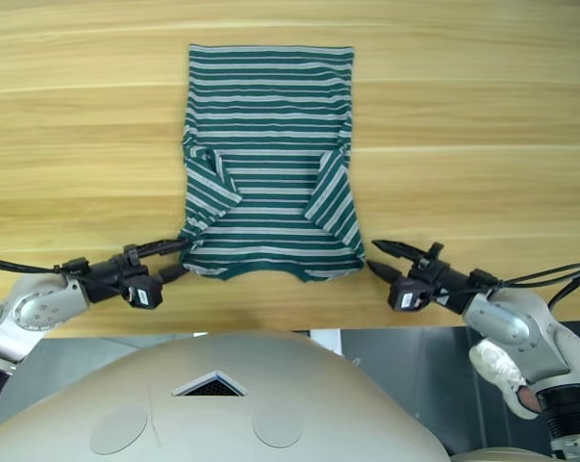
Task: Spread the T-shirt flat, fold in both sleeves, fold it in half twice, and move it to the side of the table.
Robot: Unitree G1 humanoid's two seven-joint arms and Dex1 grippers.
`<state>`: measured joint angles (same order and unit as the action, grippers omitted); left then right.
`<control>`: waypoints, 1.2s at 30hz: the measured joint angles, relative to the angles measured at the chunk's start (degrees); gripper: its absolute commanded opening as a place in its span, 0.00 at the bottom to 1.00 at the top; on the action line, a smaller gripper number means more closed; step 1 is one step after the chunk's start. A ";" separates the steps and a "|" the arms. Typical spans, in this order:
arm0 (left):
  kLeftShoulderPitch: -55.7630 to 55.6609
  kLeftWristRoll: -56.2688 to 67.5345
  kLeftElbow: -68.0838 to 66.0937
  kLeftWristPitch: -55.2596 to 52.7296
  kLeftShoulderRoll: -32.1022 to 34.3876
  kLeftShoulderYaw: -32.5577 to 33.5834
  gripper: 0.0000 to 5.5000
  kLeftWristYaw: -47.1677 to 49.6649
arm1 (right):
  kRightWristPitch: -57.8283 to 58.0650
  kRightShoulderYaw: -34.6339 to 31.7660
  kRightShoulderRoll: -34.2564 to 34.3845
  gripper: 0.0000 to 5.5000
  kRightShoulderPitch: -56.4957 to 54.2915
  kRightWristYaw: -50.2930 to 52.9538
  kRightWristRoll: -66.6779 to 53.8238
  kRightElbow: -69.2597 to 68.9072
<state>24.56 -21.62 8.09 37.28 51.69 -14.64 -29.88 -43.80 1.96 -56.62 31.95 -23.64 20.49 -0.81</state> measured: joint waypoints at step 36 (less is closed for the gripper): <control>-2.80 0.05 -2.80 2.87 -0.33 -2.86 0.00 0.09 | 1.44 3.72 4.29 0.00 -4.89 -0.16 1.53 -0.79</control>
<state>21.76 -21.57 5.29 40.15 51.35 -17.51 -29.80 -42.36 5.68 -52.33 27.06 -23.80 22.02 -1.60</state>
